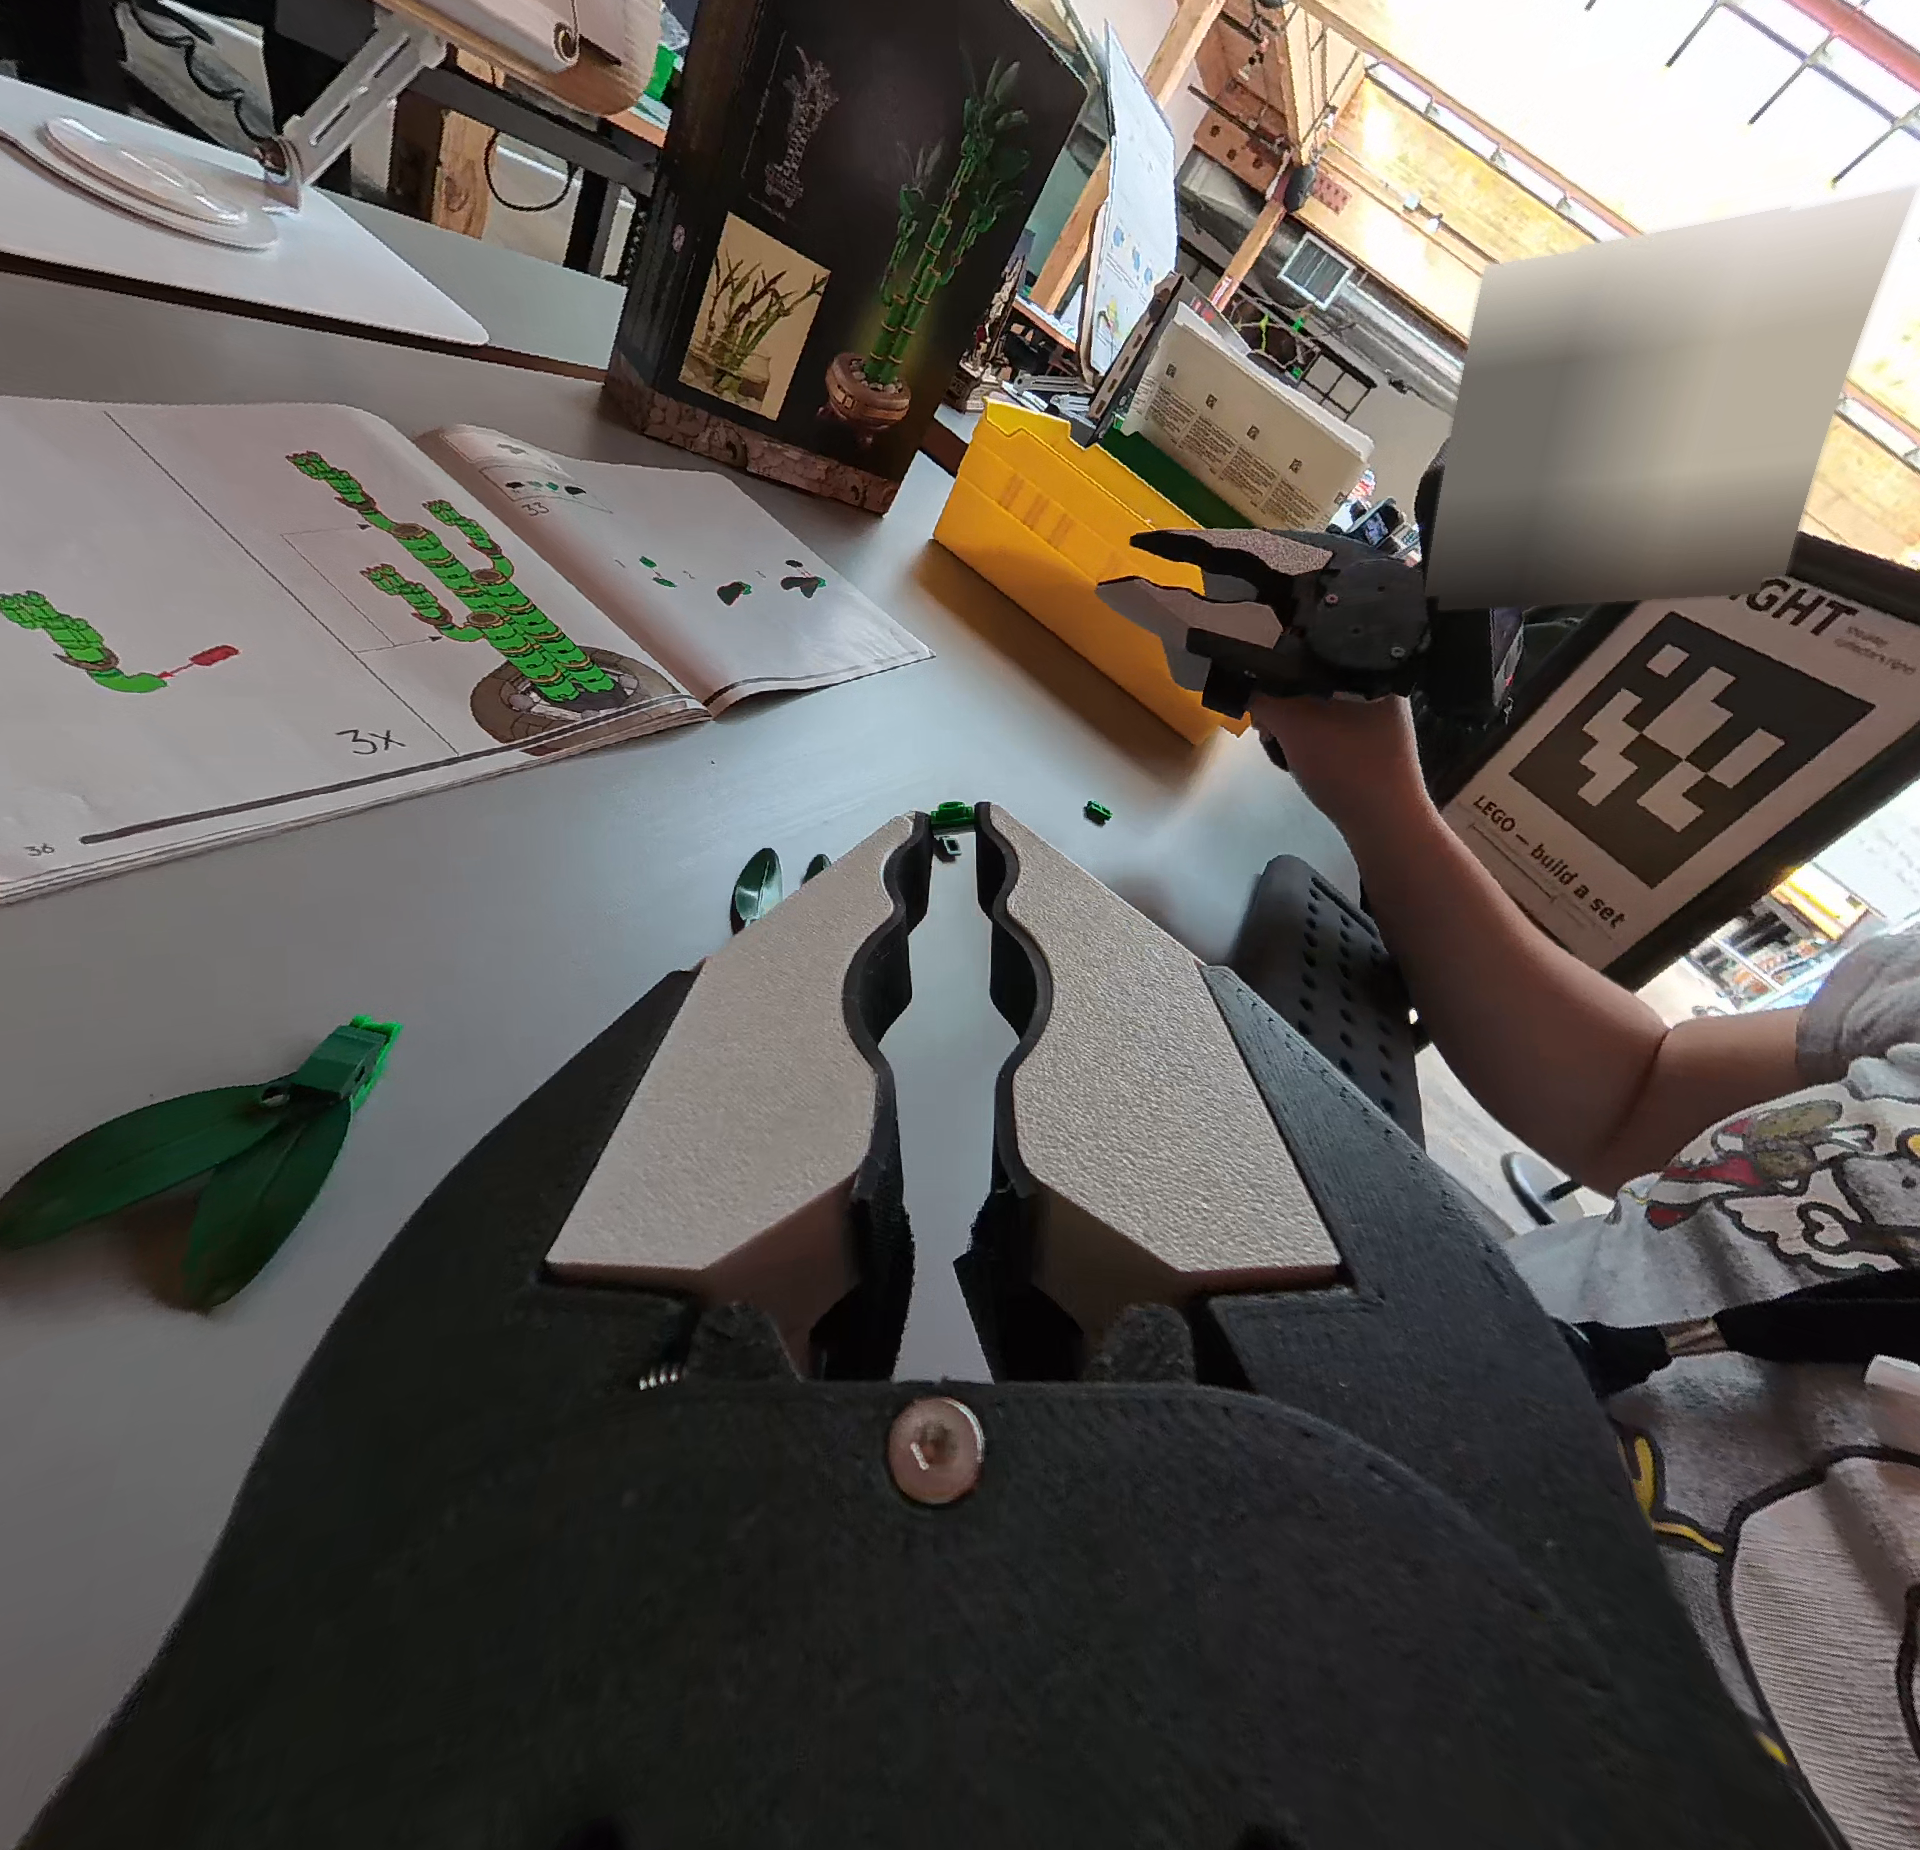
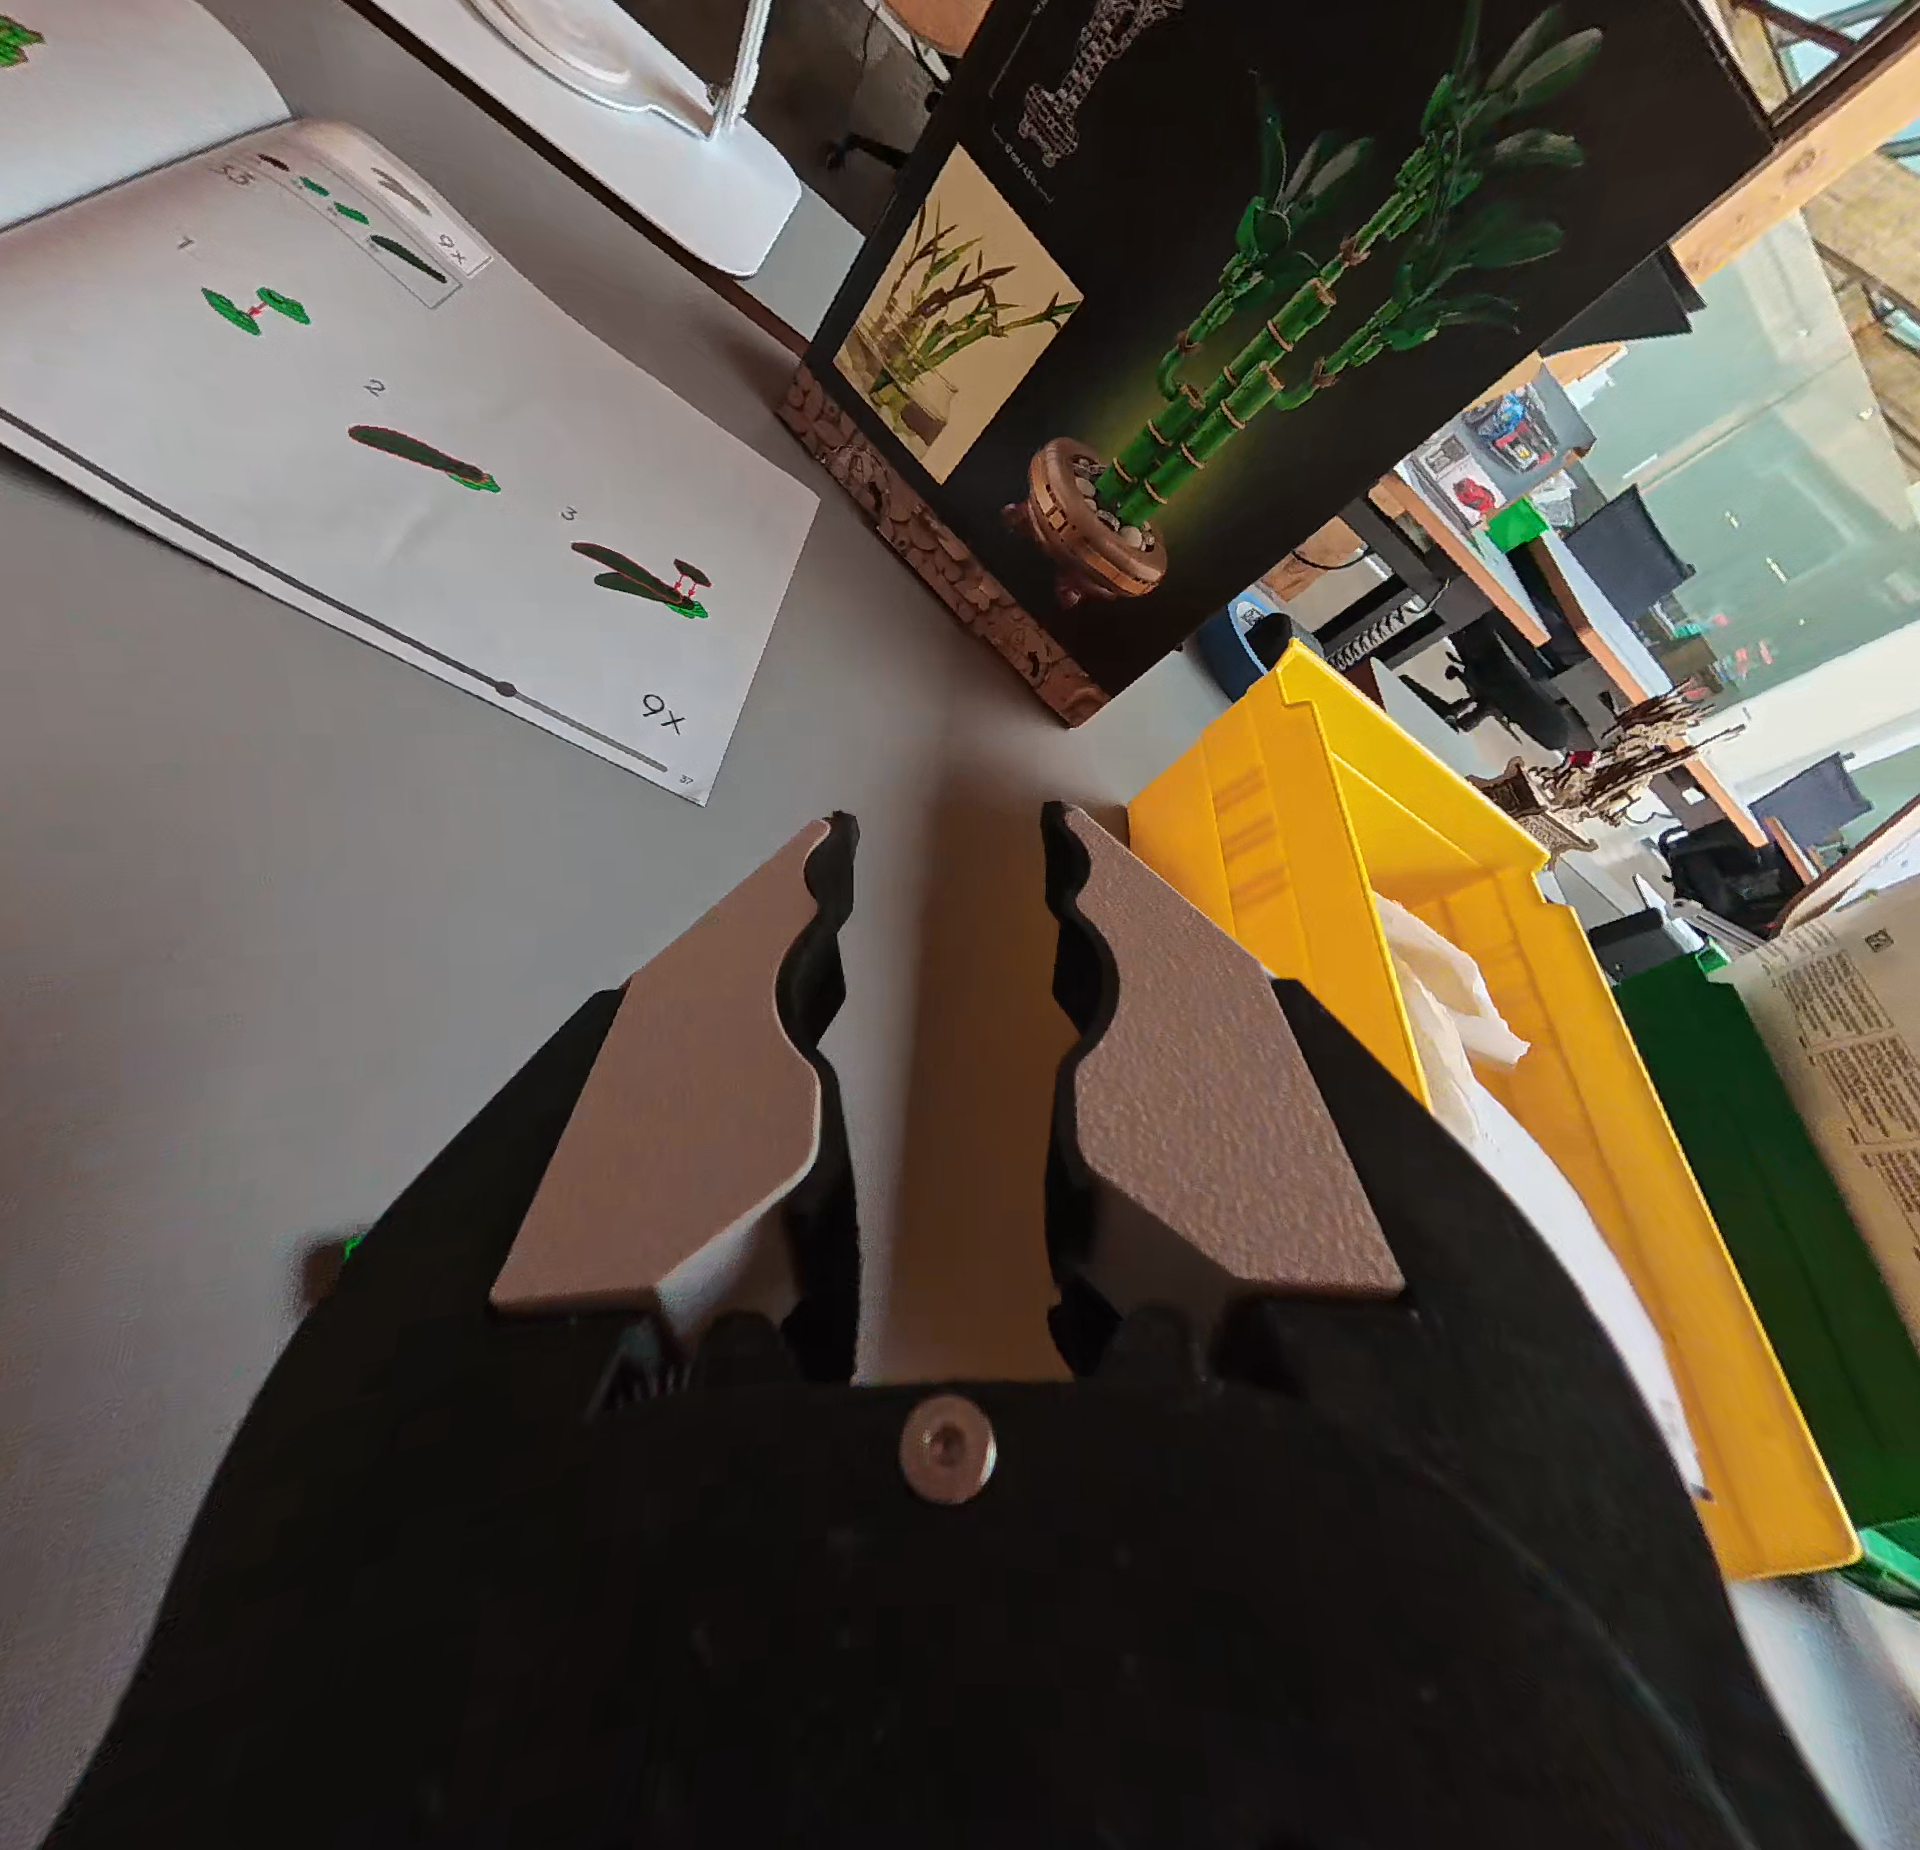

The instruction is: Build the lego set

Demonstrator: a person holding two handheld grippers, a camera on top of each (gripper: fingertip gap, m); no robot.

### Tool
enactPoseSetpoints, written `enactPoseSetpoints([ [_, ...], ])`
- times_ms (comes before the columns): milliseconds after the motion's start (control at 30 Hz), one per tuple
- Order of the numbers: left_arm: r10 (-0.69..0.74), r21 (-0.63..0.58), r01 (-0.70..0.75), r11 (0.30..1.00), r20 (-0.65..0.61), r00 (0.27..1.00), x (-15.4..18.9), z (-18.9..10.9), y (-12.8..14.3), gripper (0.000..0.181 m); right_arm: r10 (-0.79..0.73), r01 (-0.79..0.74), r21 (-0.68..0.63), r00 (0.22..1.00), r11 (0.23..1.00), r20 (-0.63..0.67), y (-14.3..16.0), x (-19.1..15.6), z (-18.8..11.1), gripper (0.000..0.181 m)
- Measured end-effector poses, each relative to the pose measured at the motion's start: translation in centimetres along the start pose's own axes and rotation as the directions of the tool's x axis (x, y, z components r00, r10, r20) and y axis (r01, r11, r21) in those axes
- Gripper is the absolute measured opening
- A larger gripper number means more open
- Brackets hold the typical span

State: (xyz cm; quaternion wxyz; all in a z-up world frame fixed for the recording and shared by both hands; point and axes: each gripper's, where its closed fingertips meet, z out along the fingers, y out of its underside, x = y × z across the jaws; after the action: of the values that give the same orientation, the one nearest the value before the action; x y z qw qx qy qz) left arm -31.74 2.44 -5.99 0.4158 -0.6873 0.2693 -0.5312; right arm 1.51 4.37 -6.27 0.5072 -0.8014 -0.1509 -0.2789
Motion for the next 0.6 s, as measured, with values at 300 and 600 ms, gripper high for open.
enactPoseSetpoints([
  [300, 0.032, -0.017, -0.032, 0.999, 0.014, 0.999, 0.0, 0.2, 0.3, 0.006, 0.058, -0.058, -0.029, 0.998, 0.998, -0.028, 0.9, 0.2, 0.3, 0.045],
  [600, 0.209, -0.082, -0.199, 0.977, 0.136, 0.968, -0.6, 0.9, 0.1, 0.006, 0.137, -0.134, -0.029, 0.974, 0.991, 0.179, 1.5, -3.2, 0.8, 0.044],
])
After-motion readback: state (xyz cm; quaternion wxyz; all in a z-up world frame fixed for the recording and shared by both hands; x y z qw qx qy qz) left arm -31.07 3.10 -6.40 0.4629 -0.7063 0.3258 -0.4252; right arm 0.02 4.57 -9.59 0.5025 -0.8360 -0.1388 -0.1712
